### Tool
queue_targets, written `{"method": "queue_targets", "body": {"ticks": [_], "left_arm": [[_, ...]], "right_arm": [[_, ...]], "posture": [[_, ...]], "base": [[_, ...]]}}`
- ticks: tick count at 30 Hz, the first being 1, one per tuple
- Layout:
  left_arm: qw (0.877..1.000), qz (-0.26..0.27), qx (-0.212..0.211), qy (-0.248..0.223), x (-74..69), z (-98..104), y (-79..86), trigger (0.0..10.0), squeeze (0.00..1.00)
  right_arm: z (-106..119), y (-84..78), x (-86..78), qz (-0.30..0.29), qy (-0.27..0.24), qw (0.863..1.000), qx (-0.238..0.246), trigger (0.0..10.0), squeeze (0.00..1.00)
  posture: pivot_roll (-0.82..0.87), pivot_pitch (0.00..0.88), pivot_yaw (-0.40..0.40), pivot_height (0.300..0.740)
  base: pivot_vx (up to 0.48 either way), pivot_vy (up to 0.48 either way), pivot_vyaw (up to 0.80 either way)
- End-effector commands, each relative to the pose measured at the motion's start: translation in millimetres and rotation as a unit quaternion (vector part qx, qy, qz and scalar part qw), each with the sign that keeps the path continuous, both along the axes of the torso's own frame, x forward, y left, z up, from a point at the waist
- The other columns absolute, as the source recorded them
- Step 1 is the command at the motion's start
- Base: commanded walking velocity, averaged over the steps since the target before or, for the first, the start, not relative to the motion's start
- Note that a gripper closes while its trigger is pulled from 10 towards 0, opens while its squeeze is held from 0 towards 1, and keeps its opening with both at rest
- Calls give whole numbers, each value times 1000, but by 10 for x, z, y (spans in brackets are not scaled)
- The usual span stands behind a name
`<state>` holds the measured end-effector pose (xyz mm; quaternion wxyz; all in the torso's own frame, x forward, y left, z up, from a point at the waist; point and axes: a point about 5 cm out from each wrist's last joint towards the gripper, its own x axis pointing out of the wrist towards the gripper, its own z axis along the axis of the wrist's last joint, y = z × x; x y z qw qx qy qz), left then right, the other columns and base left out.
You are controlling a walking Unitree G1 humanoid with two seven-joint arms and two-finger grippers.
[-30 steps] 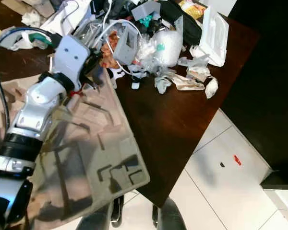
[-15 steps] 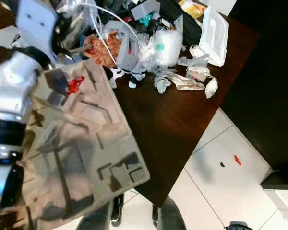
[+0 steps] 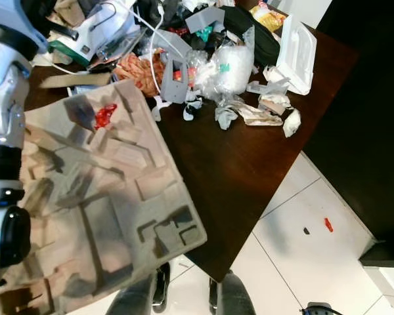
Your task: Picking trash to rubbish bin
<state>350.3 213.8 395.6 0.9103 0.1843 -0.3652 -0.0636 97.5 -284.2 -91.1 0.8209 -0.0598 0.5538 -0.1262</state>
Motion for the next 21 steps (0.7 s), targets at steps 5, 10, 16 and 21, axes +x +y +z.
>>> {"method": "queue_targets", "body": {"ticks": [5, 10, 16, 21], "left_arm": [[999, 31, -2, -41, -134, 218, 194, 0, 0], [998, 54, 6, -34, -142, 177, 272, 0, 0], [995, 94, 15, -32, -190, 160, 434, 0, 0], [991, 123, 11, -43, -283, 229, 610, 0, 0]], "right_arm": [[-39, -13, -172, -12, 30, 999, -1, 10000, 0], [-45, 0, -176, -12, 32, 999, 0, 10000, 0], [-52, 16, -177, -9, 33, 999, 3, 10000, 0], [-51, 17, -167, -8, 33, 999, 3, 10000, 0]], "posture": [[71, 303, -46, 740], [74, 305, -46, 740], [78, 305, -47, 740], [89, 302, -50, 740]], "base": [[0, 0, 0], [0, 0, 0], [0, 0, 0], [0, 0, 0]]}}
